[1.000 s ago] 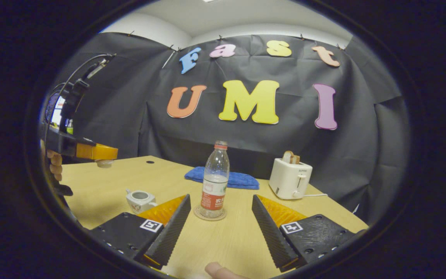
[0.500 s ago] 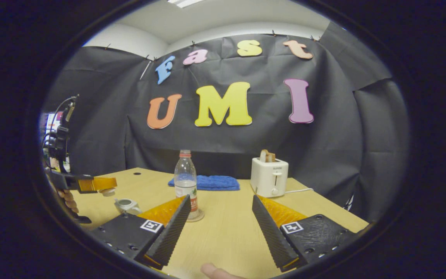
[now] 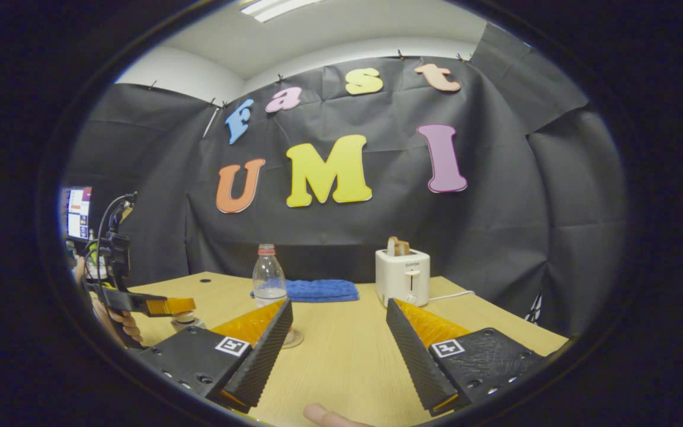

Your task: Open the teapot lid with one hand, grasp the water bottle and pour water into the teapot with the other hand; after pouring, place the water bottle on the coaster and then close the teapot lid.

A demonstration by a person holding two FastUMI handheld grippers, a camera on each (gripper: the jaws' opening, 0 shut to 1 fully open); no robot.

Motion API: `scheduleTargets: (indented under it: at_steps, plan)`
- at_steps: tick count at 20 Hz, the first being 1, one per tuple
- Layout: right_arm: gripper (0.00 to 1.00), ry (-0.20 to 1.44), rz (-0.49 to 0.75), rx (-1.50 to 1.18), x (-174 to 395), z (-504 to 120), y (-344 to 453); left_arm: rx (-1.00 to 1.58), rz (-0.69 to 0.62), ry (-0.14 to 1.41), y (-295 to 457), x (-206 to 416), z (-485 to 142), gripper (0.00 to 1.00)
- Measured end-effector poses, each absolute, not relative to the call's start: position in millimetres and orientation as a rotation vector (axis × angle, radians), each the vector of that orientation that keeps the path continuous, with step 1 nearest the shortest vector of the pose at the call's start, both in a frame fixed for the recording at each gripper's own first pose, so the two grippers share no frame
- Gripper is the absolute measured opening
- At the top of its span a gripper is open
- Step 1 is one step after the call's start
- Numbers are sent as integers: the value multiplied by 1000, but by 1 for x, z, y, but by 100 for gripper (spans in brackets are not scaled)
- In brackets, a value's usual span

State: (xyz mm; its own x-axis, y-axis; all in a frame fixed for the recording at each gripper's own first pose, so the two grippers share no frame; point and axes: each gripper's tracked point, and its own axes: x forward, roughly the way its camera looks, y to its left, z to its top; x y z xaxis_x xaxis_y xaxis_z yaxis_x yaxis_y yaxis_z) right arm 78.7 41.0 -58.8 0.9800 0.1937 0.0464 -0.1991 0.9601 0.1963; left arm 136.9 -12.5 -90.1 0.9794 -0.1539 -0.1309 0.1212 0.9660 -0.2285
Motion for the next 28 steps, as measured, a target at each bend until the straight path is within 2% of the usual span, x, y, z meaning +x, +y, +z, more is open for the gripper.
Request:
scheduleTargets:
  at_steps: [14,18,20,21,22,23,24,25,26,27,28]
  plan:
    - [96,4,204,120,78,-70,60,-39,-92,105,-10,138,-102,5]
    - [96,-4,210,90,74,-66,67,6,-90,75,-12,135,-100,8]
    - [98,-11,202,83,73,-64,66,-7,-111,75,-17,136,-99,17]
    - [98,-11,198,81,72,-63,66,-13,-118,84,-19,136,-99,27]
    - [98,-12,196,83,71,-61,66,-26,-124,97,-20,134,-99,30]
    - [98,-13,195,87,70,-60,66,-37,-131,104,-21,132,-96,45]
    - [95,-12,194,90,68,-57,67,-39,-136,99,-22,129,-90,45]
    - [98,-12,192,91,66,-55,66,-34,-143,80,-23,125,-82,59]
    - [95,-13,185,89,64,-51,65,-23,-150,62,-23,122,-74,66]
    - [98,-17,174,83,62,-48,64,-5,-151,41,-22,117,-66,80]
    - [98,-23,167,77,59,-44,63,6,-141,33,-19,112,-60,88]
